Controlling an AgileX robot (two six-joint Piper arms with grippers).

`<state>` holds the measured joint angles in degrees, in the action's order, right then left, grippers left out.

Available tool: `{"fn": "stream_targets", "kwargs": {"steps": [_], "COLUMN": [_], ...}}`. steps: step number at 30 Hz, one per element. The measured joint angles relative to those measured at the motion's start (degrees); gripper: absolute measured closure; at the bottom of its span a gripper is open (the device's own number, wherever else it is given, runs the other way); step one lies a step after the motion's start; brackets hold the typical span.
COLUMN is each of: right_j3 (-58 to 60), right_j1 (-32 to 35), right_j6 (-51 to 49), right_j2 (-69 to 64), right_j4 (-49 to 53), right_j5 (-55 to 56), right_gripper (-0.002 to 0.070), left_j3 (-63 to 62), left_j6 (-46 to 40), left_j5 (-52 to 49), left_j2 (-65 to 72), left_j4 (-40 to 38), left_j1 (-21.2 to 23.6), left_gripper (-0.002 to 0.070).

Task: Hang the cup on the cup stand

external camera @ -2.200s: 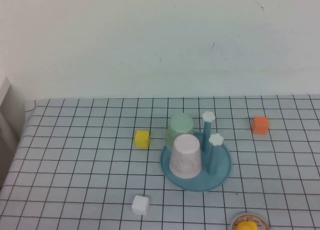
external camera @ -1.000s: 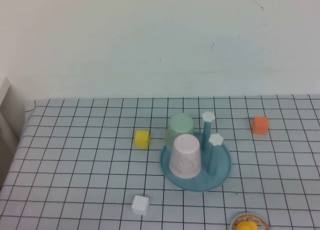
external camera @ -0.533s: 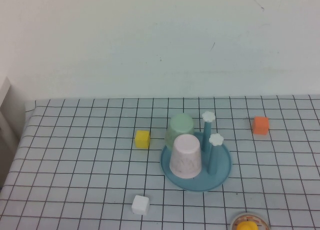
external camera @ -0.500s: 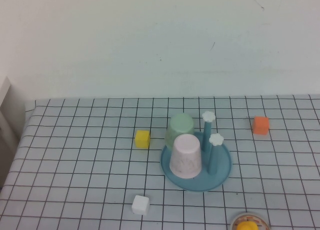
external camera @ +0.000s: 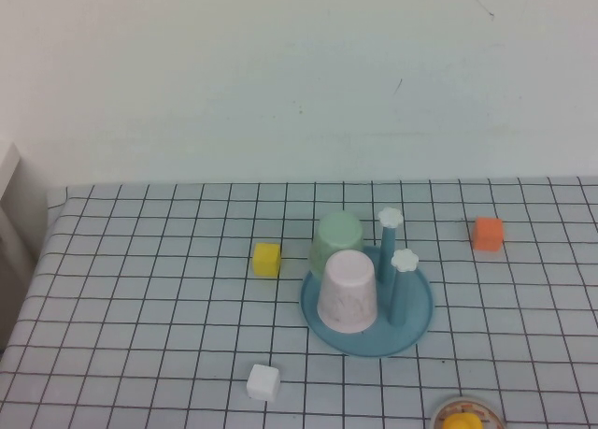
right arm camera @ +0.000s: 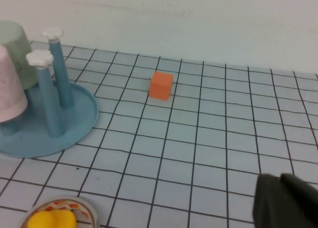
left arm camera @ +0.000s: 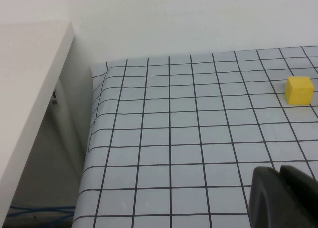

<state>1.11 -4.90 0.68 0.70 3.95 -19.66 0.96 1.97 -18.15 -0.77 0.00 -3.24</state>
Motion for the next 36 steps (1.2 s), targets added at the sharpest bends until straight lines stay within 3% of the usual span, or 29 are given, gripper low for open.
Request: {"fn": "stream_targets", "kwargs": {"steps": [13, 19, 22, 32, 36], "right_j3": [-0.04, -0.04, -0.04, -0.14, -0.13], "right_j1": [0.41, 11.22, 13.07, 3.98, 3.37], "right_j6": [0.12, -0.68, -0.29, -0.29, -0.29], "right_j2": [0.0, 0.0, 0.0, 0.0, 0.0], "right_j4": [2.27, 2.39, 2.39, 2.39, 2.39], "right_j5": [-0.33, -0.33, -0.33, -0.49, -0.95], "right_gripper": [0.0676, 0.0676, 0.0676, 0.0676, 0.0676], "left_j3": [0.0, 0.0, 0.0, 0.0, 0.0], "left_j6": [-0.09, -0.09, -0.09, -0.09, -0.09], "left_j5": [0.0, 0.0, 0.0, 0.0, 0.0], "left_j2": [0.0, 0.0, 0.0, 0.0, 0.0], "left_j4": [0.0, 0.0, 0.0, 0.0, 0.0], "left_j1": [0.0, 0.0, 0.0, 0.0, 0.0], "left_gripper": [0.0676, 0.0676, 0.0676, 0.0676, 0.0676]}}
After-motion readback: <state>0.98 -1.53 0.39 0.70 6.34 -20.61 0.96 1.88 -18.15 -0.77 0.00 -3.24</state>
